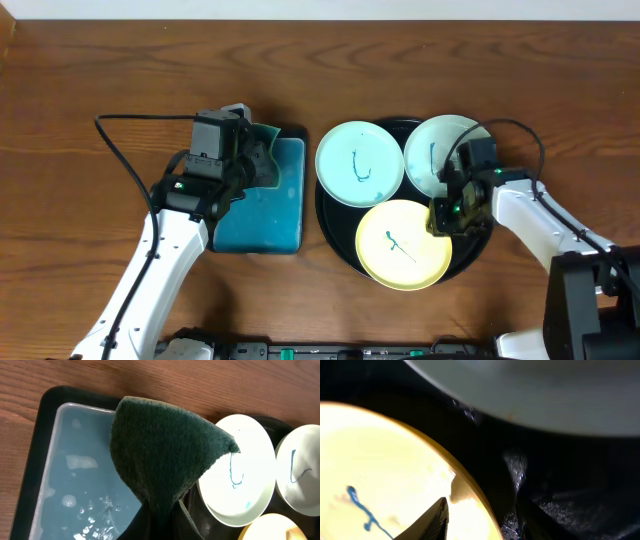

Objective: Clean dirty plates on tray and stack at the side

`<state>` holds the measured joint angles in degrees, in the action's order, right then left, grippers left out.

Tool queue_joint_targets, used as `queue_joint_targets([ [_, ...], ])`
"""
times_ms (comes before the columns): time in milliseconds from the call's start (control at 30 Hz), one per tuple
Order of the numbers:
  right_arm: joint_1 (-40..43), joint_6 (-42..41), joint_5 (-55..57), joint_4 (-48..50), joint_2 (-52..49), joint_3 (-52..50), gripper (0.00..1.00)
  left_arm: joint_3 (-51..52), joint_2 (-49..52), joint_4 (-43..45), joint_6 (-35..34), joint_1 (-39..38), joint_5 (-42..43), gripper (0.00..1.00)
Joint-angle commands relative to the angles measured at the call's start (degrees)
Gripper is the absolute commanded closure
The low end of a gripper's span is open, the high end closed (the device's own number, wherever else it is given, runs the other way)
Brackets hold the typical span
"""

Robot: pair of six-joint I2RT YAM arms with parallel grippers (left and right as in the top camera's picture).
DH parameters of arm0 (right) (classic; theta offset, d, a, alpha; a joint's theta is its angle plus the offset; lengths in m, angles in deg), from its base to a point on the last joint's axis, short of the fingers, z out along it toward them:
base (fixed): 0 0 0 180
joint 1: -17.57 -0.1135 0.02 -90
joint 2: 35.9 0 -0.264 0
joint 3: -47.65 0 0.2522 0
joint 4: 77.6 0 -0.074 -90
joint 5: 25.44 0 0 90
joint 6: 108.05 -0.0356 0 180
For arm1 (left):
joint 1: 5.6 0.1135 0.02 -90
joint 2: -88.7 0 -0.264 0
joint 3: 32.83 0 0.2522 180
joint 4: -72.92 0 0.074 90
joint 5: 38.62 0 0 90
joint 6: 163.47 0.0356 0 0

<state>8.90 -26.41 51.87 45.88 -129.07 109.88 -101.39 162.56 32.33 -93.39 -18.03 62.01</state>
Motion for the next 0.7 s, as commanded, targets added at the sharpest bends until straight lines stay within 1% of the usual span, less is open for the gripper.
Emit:
queue_joint_targets([
  [0, -0.76, -1.64, -1.11, 2.05, -0.61, -3.32, 0.63, 0.11, -0.50, -0.31, -0.76, 0.31, 0.74, 0.92],
  [100, -0.76, -2.34, -1.11, 3.04, -0.61, -4.59, 0.71, 0.17, -0.50, -0.52, -0.74, 0.31, 0.72, 0.93],
  [133, -0.76, -2.34, -1.11, 3.39, -0.61, -4.83, 0.78, 0.20, -0.50, -0.55, -0.74, 0.31, 0.72, 0.93],
  [233, -0.76, -2.34, -1.11, 3.43, -0.61, -4.83, 0.90, 0.22, -0.50, -0.55, -0.74, 0.31, 0.72, 0.93],
  [333, -0.76, -2.32, -1.11, 3.41, -0.61, -4.83, 0.99, 0.22, -0.50, -0.55, -0.74, 0.31, 0.72, 0.93],
  [667, -0.76, -2.32, -1.11, 3.39, -0.61, -4.83, 0.99, 0.22, -0.46, -2.36, -0.74, 0.31, 0.68, 0.93],
])
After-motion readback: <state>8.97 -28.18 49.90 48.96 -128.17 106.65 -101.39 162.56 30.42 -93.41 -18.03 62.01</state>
